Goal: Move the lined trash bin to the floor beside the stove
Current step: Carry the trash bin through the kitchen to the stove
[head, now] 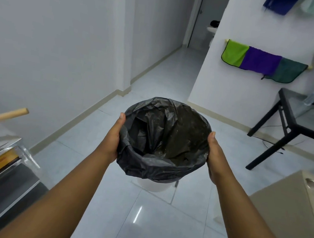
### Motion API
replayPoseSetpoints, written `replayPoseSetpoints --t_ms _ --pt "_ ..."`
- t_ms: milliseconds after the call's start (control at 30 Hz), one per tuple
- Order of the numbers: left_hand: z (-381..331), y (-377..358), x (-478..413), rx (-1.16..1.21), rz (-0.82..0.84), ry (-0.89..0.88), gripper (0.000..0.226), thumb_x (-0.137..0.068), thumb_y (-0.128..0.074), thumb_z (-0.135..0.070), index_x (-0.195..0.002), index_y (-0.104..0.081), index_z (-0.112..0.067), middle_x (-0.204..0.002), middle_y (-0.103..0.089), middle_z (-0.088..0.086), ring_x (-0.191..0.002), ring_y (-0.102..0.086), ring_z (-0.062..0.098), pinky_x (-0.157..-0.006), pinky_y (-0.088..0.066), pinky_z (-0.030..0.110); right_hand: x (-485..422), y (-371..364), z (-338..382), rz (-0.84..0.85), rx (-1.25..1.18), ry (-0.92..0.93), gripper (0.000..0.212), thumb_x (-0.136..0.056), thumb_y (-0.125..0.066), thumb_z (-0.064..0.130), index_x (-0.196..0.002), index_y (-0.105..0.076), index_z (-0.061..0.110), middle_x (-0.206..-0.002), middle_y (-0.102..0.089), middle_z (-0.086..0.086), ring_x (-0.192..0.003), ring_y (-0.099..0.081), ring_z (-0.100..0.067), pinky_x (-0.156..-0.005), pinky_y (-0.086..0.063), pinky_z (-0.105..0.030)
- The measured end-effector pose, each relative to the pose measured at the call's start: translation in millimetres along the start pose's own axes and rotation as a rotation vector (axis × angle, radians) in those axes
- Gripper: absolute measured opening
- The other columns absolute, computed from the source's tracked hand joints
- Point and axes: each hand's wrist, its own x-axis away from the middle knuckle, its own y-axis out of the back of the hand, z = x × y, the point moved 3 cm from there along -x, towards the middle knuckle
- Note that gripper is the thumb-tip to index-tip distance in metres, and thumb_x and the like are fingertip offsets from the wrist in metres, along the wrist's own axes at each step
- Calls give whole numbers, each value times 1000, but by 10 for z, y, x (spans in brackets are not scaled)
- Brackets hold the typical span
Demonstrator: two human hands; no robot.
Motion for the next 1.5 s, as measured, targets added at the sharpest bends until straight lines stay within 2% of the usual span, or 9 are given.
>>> replayPoseSetpoints --t_ms 167,267,433,667,767,900,1100,1367,1500 --pt "-211 133 -882 1 -52 -3 61 -93 -35 -62 -130 -61 -21 -125 -69 7 -116 -65 24 -99 -48 43 -1046 -187 118 43 -36 -23 79 -83 -27 77 -146 -40 32 -151 -44 4 -133 -45 -15 -112 -35 -38" --pt "-279 198 -1281 -18 -73 -13 56 -94 -34 -60 -123 -65 -24 -123 -70 5 -115 -65 23 -99 -48 42 -1534 -268 141 92 -51 -33 83 -79 -27 80 -146 -42 33 -149 -46 6 -131 -46 -14 -112 -35 -38" --pt "-368 376 -2017 -3 -197 -51 54 -92 -36 -60 -120 -66 -24 -121 -71 4 -113 -66 21 -98 -48 40 -2643 -548 206 222 -49 -47 101 -63 -35 94 -144 -44 35 -150 -46 4 -136 -44 -18 -116 -31 -47" --pt "-635 632 -2728 39 -421 -139 51 -92 -36 -58 -118 -66 -25 -115 -74 -1 -109 -68 17 -82 -56 29 -4071 -1169 421 430 48 -89 109 -58 -32 97 -148 -37 35 -154 -41 2 -140 -40 -25 -115 -30 -50" --pt "-765 833 -2936 61 -505 -190 51 -93 -34 -56 -118 -65 -24 -115 -74 -1 -108 -69 16 -78 -58 27 -4545 -1540 519 532 88 -57 94 -71 -28 89 -149 -35 37 -155 -40 3 -140 -40 -23 -115 -32 -47" --pt "-886 1219 -3102 99 -610 -235 54 -95 -32 -56 -123 -63 -22 -121 -71 3 -113 -67 20 -82 -58 31 -4939 -2126 620 671 115 -25 88 -75 -28 86 -148 -37 37 -153 -42 4 -138 -42 -20 -113 -35 -43" --pt "-1021 2080 -3285 112 -770 -278 58 -93 -35 -56 -132 -58 -19 -131 -65 8 -122 -60 24 -101 -45 43 -5439 -3227 586 794 183 -72 102 -61 -33 96 -146 -40 39 -152 -44 4 -137 -43 -21 -114 -34 -49" --pt "-1044 3235 -3555 194 -911 -178 55 -92 -31 -61 -122 -64 -29 -118 -73 -1 -109 -68 18 -80 -56 30 -5835 -4554 352 943 221 -153 88 -71 -39 88 -145 -41 40 -150 -45 8 -136 -45 -18 -114 -35 -48" --pt "-968 3781 -3686 180 -979 -114 58 -92 -29 -63 -128 -60 -30 -124 -69 -2 -114 -65 18 -88 -53 33 -6041 -5145 147 965 238 -250 79 -78 -35 83 -143 -45 39 -147 -49 7 -132 -48 -17 -111 -38 -43"
